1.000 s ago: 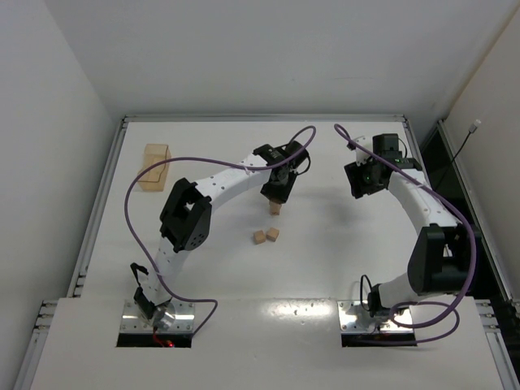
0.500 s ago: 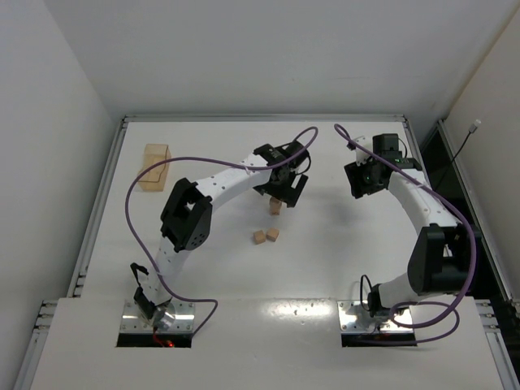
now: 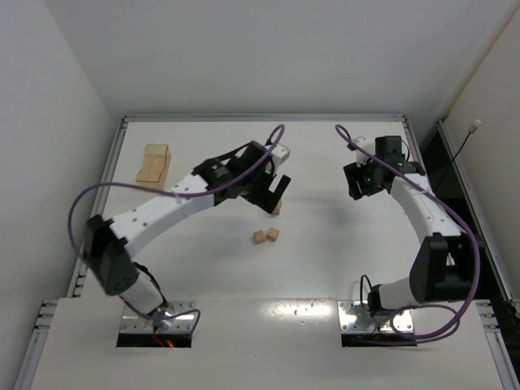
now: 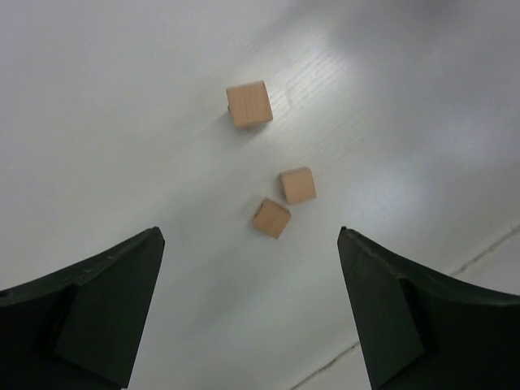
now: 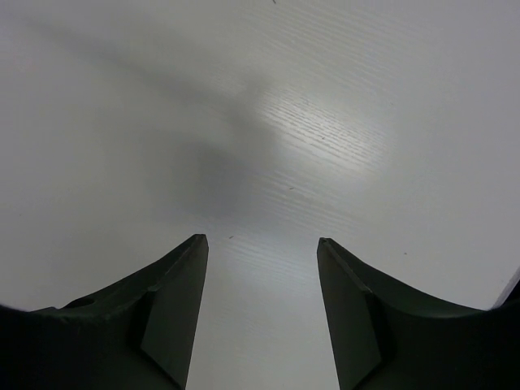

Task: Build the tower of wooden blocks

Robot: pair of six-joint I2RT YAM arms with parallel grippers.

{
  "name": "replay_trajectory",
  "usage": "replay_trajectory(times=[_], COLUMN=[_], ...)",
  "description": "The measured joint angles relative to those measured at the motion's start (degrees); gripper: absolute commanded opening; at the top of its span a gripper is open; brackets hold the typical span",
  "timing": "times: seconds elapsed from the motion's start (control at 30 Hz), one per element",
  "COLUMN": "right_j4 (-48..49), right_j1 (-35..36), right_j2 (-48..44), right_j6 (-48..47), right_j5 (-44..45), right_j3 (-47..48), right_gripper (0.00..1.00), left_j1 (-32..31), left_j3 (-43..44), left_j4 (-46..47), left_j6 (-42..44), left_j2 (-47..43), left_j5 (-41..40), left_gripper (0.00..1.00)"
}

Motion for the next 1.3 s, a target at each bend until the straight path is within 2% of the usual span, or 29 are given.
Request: replay_trajectory(times=[0.07,0.13,0.3,0.4,0.53,0.67,0.83,1.0,1.13,1.3], right_j4=[0.07,-0.04,-1.46,-2.40,-2.97,0.20,7.85,14.69,17.03,17.20], right_j1=[0.00,-0.11,0.94,4.85,14.51,23.85,31.56,39.04,42.49,42.93], right_j2=[-1.84,-4.74,-8.44,-8.20,-6.34,-3.58,-0.28,2.69,7.54,13.00], right_j6=[-0.55,-2.01,-6.88,-10.25,-15.37,-16.92,-15.96,-12.59,-10.84,-9.14], right_j5=[-2.32,-6.80,-21.24,-28.33,-32.85,-32.35,-26.99,-17.99,-13.62,-10.75], right_j3=[-1.01,-2.40,-4.37,-5.46,-7.32,-9.14,-10.49,-10.97,-9.57,-5.68], right_gripper=[0.60,0.61,0.64,0.64,0.64,0.64,0.58,0.58,0.57,0.55], left_j1=[-0.42,-0.57,2.27,9.14,20.02,26.77,29.77,32.48,34.21,35.52], left_j3=[-6.05,-12.09,-26.86,-29.20,-29.22,-29.22,-29.22,-29.20,-29.03,-28.48], left_j4=[3.13,4.20,3.93,3.21,4.07,4.96,5.46,4.79,4.42,4.17], left_j6=[1.62,3.45,6.80,7.61,6.82,5.66,6.27,7.80,8.44,8.76], left_j2=[-7.32,-12.76,-19.15,-19.23,-21.14,-23.37,-23.93,-23.58,-22.58,-22.36], left_j5=[0.57,0.76,-2.03,-3.10,-2.19,-0.98,3.39,7.06,8.79,9.90], left_gripper=[0.83,0.83,0.91,0.97,0.97,0.98,1.00,1.00,1.00,1.00])
